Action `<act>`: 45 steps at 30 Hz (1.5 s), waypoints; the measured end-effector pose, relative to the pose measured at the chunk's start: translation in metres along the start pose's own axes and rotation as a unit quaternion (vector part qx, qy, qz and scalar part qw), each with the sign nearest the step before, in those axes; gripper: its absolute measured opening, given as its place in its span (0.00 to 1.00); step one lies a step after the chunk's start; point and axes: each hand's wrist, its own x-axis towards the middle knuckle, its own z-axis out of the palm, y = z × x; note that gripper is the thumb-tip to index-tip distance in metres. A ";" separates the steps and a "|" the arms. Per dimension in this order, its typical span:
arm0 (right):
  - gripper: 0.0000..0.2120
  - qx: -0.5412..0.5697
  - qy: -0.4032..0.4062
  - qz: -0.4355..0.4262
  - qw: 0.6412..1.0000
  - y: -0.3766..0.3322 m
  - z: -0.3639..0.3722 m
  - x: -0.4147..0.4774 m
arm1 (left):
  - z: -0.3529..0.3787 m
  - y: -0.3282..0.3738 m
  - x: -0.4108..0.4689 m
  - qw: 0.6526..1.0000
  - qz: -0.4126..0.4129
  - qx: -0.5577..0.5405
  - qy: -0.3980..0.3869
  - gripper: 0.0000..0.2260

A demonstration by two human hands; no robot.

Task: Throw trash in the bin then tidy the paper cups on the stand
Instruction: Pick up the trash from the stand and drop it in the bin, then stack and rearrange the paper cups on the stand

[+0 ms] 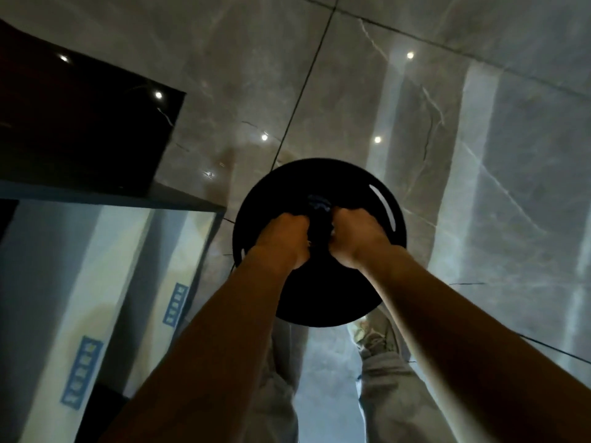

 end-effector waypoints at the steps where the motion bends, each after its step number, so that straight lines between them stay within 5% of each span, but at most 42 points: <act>1: 0.20 0.006 -0.006 0.004 1.000 0.001 0.005 0.004 | 0.005 -0.002 0.006 1.000 0.001 -0.005 -0.002 0.14; 9: 0.21 0.011 -0.040 0.006 0.999 -0.006 0.004 -0.028 | -0.009 0.001 -0.027 1.000 -0.013 -0.018 -0.012 0.16; 24: 0.23 0.025 -0.061 0.013 0.998 -0.055 -0.093 -0.227 | -0.117 0.052 -0.247 0.997 -0.030 -0.067 0.000 0.23; 32: 0.30 -0.035 -0.074 -0.028 0.996 -0.092 -0.162 -0.358 | -0.165 0.075 -0.397 0.986 -0.055 -0.139 0.072 0.15; 45: 0.33 -0.139 -0.126 -0.121 0.975 -0.090 -0.197 -0.503 | -0.117 0.119 -0.581 0.903 -0.236 -0.314 0.174 0.16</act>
